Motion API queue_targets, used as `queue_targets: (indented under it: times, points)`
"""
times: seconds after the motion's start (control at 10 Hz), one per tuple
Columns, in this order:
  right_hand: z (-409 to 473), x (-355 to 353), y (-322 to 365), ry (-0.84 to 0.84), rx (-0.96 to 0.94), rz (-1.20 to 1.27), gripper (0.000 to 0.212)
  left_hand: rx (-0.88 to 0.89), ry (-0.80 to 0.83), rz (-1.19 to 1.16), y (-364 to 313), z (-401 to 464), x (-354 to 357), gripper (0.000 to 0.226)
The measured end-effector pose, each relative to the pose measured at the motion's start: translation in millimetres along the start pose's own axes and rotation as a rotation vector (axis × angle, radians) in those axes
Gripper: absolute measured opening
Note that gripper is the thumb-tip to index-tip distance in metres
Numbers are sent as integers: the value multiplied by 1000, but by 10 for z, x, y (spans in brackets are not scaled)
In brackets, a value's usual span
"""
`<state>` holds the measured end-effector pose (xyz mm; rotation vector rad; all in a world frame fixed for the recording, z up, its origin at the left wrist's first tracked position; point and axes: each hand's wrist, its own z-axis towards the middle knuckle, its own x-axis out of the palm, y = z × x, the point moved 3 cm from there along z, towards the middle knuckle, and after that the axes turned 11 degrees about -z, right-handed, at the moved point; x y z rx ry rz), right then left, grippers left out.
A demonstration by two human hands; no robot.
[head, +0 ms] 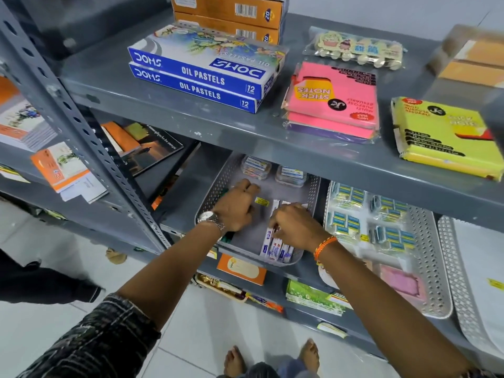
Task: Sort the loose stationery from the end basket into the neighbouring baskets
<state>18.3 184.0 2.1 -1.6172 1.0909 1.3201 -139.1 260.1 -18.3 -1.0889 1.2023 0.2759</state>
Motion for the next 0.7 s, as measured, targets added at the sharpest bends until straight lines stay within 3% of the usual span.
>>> queue_targets:
  times: [0.1,0.2,0.3,0.7]
  points:
    - [-108,-117,-201,-68,113,220,21,-45,97,-128,-186,34,102,51]
    - [-458,-225,-545,-278,325,444,20,-148,222,-123,-346,77,318,65]
    - [-787,-226,-700,-401,433,495,19,-149,231,-86,-389,105,394,68]
    - [-2076,1,-851,-411,678,589,23,-171,213,-62,-485,130,458,60]
